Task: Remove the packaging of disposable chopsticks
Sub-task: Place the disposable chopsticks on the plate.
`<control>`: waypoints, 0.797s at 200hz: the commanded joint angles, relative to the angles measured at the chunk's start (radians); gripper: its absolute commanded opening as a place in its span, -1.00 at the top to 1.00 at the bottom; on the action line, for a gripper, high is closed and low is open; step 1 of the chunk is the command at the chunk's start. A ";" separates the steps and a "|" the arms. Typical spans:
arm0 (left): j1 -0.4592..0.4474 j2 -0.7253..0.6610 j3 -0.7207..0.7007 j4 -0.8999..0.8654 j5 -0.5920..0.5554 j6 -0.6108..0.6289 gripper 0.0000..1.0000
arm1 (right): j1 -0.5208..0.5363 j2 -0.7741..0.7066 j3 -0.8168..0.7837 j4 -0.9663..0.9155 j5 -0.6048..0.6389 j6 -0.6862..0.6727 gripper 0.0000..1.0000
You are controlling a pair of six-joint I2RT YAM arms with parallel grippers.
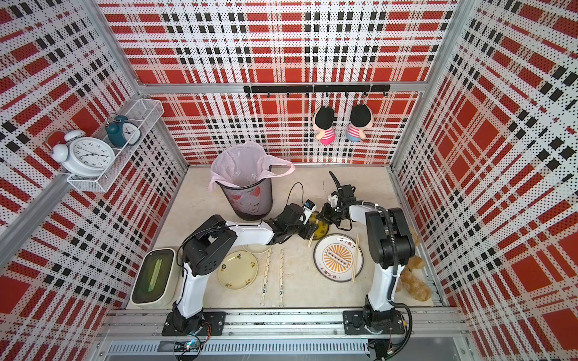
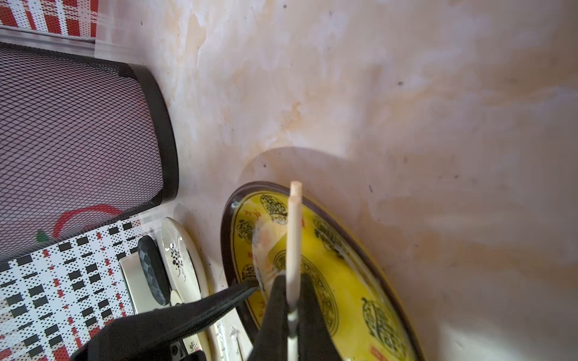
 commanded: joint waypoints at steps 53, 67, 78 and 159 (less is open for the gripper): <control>0.003 0.032 0.039 -0.010 0.016 0.003 -0.03 | -0.007 0.030 0.018 0.007 -0.010 -0.018 0.99; 0.002 0.035 0.040 -0.010 0.017 0.003 0.00 | -0.007 0.028 0.018 0.004 -0.008 -0.020 0.96; 0.002 0.038 0.042 -0.010 0.018 0.002 0.01 | -0.007 0.028 0.018 0.004 -0.008 -0.022 0.93; 0.002 0.035 0.042 -0.002 0.035 -0.001 0.03 | -0.007 0.025 0.026 -0.005 -0.005 -0.029 0.74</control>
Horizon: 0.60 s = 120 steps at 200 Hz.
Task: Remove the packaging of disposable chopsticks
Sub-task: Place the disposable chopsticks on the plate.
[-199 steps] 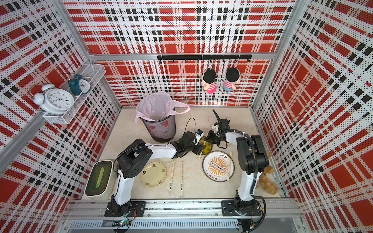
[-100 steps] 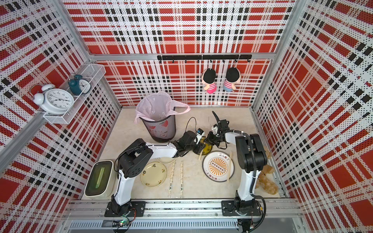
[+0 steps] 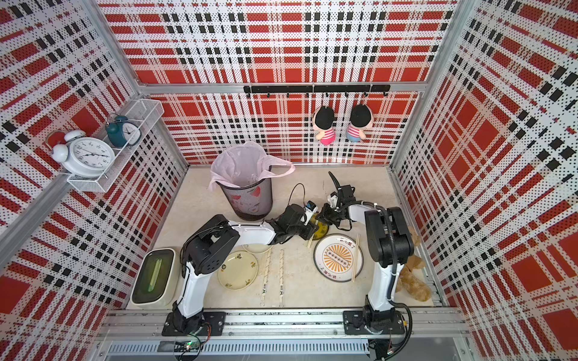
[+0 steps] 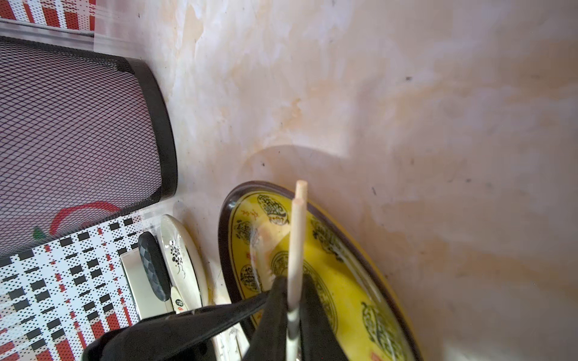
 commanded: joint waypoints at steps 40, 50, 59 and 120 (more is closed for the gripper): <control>0.002 0.008 0.029 0.006 0.006 -0.001 0.03 | -0.007 0.002 0.018 -0.013 0.016 -0.024 0.64; 0.002 0.009 0.031 0.006 0.006 -0.001 0.03 | -0.006 0.000 0.019 -0.010 0.016 -0.025 0.62; 0.002 0.010 0.032 0.005 0.008 -0.001 0.03 | -0.007 -0.003 0.019 -0.013 0.016 -0.025 0.62; 0.003 0.012 0.037 0.002 -0.003 -0.006 0.03 | -0.007 -0.038 0.011 -0.011 0.031 -0.032 0.57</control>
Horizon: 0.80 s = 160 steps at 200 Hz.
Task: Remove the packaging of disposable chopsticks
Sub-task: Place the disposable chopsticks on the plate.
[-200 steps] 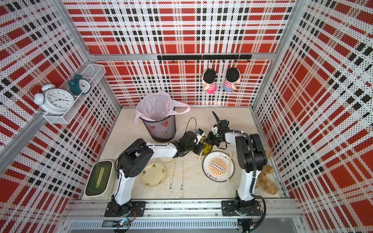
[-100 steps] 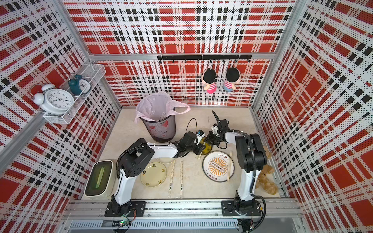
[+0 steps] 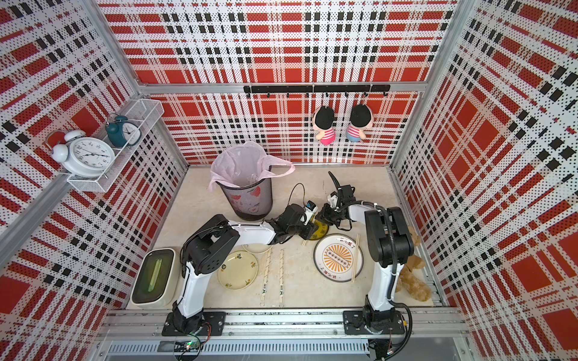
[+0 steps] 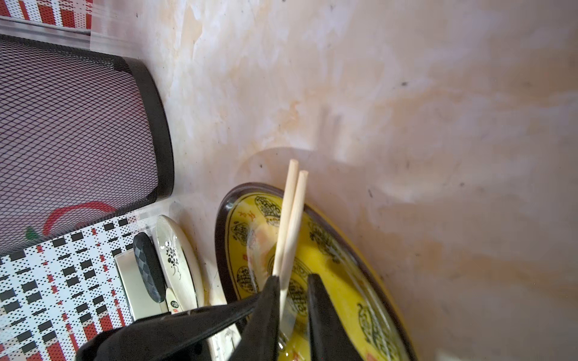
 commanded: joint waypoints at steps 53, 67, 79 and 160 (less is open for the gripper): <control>-0.002 -0.008 0.040 0.003 -0.028 -0.004 -0.09 | -0.007 -0.095 -0.003 -0.016 0.061 -0.029 0.49; -0.003 -0.011 0.048 -0.009 -0.034 -0.001 -0.12 | -0.007 -0.108 -0.003 -0.023 0.076 -0.034 0.48; -0.003 -0.017 0.047 -0.013 -0.045 0.000 -0.14 | -0.007 -0.122 -0.007 -0.024 0.087 -0.033 0.46; -0.021 -0.162 -0.032 0.014 -0.106 0.010 -0.43 | -0.007 -0.368 -0.093 0.045 0.214 -0.086 0.09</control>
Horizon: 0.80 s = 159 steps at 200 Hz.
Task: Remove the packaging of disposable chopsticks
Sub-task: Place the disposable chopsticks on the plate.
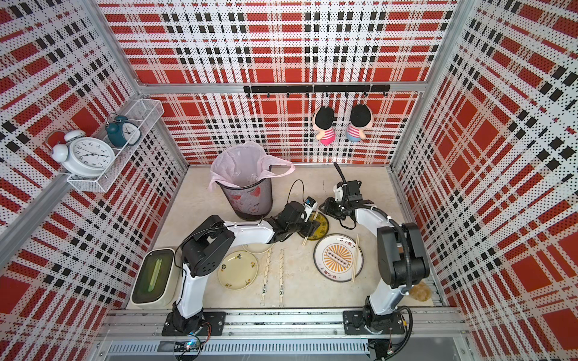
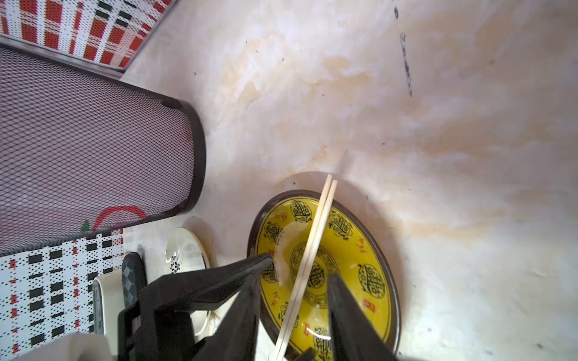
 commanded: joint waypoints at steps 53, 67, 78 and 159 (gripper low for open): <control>-0.022 -0.347 -0.241 0.125 -0.100 -0.032 -0.83 | 0.028 -0.340 -0.110 0.085 0.160 -0.082 -0.90; -0.022 -0.420 -0.307 0.158 -0.107 -0.054 -0.98 | 0.065 -0.396 -0.109 0.069 0.215 -0.089 -1.00; -0.023 -0.474 -0.352 0.179 -0.112 -0.068 -0.97 | 0.110 -0.430 -0.098 0.050 0.272 -0.094 -1.00; -0.009 -0.951 -0.763 0.334 -0.134 -0.158 -0.97 | 0.217 -0.639 -0.303 0.312 0.126 -0.033 -0.99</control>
